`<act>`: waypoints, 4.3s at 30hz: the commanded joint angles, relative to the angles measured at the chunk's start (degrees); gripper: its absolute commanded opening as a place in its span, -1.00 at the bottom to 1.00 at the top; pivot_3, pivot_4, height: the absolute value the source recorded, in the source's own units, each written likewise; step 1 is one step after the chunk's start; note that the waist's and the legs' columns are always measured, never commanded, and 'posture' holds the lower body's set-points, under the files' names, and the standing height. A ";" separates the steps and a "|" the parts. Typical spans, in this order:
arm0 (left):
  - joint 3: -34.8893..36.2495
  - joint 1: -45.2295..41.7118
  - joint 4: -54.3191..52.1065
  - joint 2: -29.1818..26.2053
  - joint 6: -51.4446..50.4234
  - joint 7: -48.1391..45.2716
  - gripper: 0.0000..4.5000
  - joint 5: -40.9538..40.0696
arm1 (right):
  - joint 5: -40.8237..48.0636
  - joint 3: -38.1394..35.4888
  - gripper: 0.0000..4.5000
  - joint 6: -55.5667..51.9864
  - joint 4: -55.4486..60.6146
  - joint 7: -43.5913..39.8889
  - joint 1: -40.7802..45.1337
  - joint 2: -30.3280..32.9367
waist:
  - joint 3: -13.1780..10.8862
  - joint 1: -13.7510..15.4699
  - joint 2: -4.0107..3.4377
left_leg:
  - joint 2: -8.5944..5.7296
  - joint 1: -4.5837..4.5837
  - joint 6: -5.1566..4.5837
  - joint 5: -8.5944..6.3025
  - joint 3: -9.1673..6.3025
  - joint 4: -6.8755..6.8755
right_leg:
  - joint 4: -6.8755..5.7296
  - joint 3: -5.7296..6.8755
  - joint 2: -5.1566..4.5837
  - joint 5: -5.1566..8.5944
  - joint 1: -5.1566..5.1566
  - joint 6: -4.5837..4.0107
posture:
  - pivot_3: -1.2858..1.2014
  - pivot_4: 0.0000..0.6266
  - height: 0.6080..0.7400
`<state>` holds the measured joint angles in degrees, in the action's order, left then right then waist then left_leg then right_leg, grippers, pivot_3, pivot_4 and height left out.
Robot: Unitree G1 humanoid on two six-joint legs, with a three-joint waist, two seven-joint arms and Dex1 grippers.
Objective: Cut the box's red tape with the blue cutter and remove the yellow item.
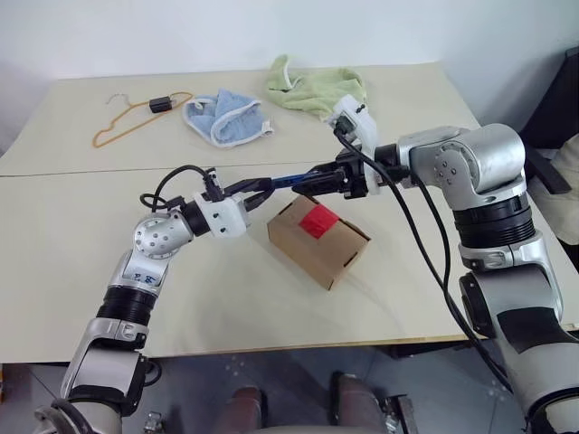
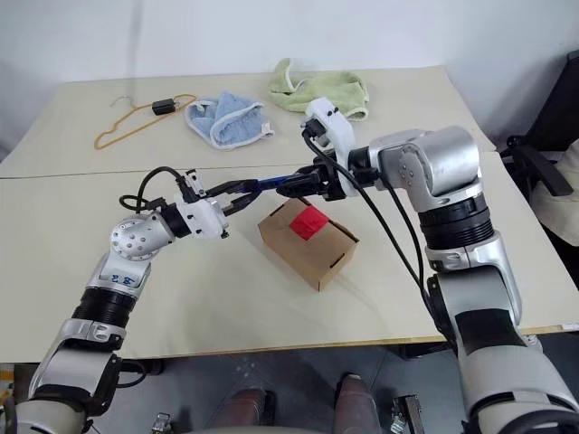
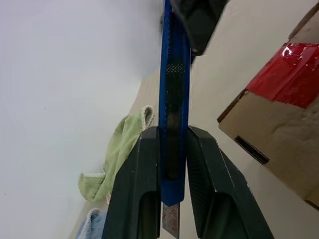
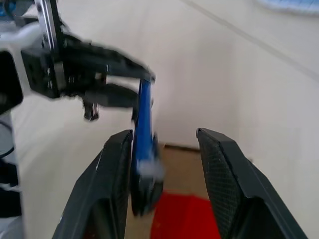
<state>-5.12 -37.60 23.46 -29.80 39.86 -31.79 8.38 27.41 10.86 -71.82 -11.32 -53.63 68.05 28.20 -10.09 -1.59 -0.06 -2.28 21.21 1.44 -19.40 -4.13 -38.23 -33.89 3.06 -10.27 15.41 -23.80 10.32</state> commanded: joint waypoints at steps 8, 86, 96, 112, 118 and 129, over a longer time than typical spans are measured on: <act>0.42 -0.70 -0.31 -0.01 1.37 0.75 -0.82 -1.08 | 2.67 -3.50 -0.06 -0.49 -0.38 0.32 3.34 -0.84 | 0.00 -0.01 0.00 | 0.00 0.00 0.00 0.00 0.00 -0.02 | -0.02 0.00 0.00 0.00 0.00 0.00 | 0.03 -0.52 1.00; -5.31 -8.57 -9.52 6.17 -62.11 -24.43 -1.00 -20.80 | 11.07 -15.93 -0.94 -11.76 29.94 16.77 -14.11 14.43 | -0.05 1.05 0.10 | -0.07 0.08 -0.18 -0.10 0.05 -0.76 | -0.30 -0.13 -0.04 -0.09 0.12 0.08 | 0.03 -0.52 1.00; -6.94 -10.03 -5.33 6.58 -59.65 -26.44 -1.00 -18.76 | 9.59 -12.04 -0.94 -6.18 25.43 15.11 -15.43 15.33 | -0.06 1.47 0.11 | -0.08 0.09 -0.18 -0.10 0.07 -0.78 | -0.27 -0.13 -0.04 -0.13 0.15 0.10 | 0.03 -0.52 1.00; -7.14 -10.58 -3.76 7.44 -57.55 -27.47 -1.00 -17.40 | 8.13 -8.91 -0.94 -3.01 23.71 12.24 -17.37 18.43 | -0.06 1.58 0.11 | -0.07 0.08 -0.19 -0.11 0.07 -0.81 | -0.20 -0.12 -0.04 -0.18 0.22 0.13 | 0.03 -0.52 1.00; -7.11 -10.71 -3.54 7.97 -57.59 -27.52 -1.00 -17.14 | 7.47 -8.80 -0.94 -2.66 23.21 11.78 -17.64 19.69 | -0.06 1.69 0.11 | -0.08 0.08 -0.20 -0.11 0.07 -0.82 | -0.18 -0.12 -0.04 -0.20 0.23 0.14 | 0.03 -0.52 1.00; -6.93 -10.94 -2.86 8.56 -57.28 -27.50 -1.00 -16.83 | 7.09 -8.57 -0.94 -2.07 22.77 11.07 -18.37 20.95 | -0.06 1.80 0.11 | -0.08 0.08 -0.21 -0.11 0.07 -0.84 | -0.13 -0.11 -0.04 -0.23 0.27 0.15 | 0.03 -0.52 1.00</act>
<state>-11.98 -48.07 20.61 -21.28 -17.95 -59.33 -9.03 35.61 2.06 -73.98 11.23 -42.71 50.09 47.85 -10.14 0.21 0.05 -2.36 21.29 1.23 -19.51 -4.06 -39.07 -34.02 2.95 -10.31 15.18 -23.52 10.47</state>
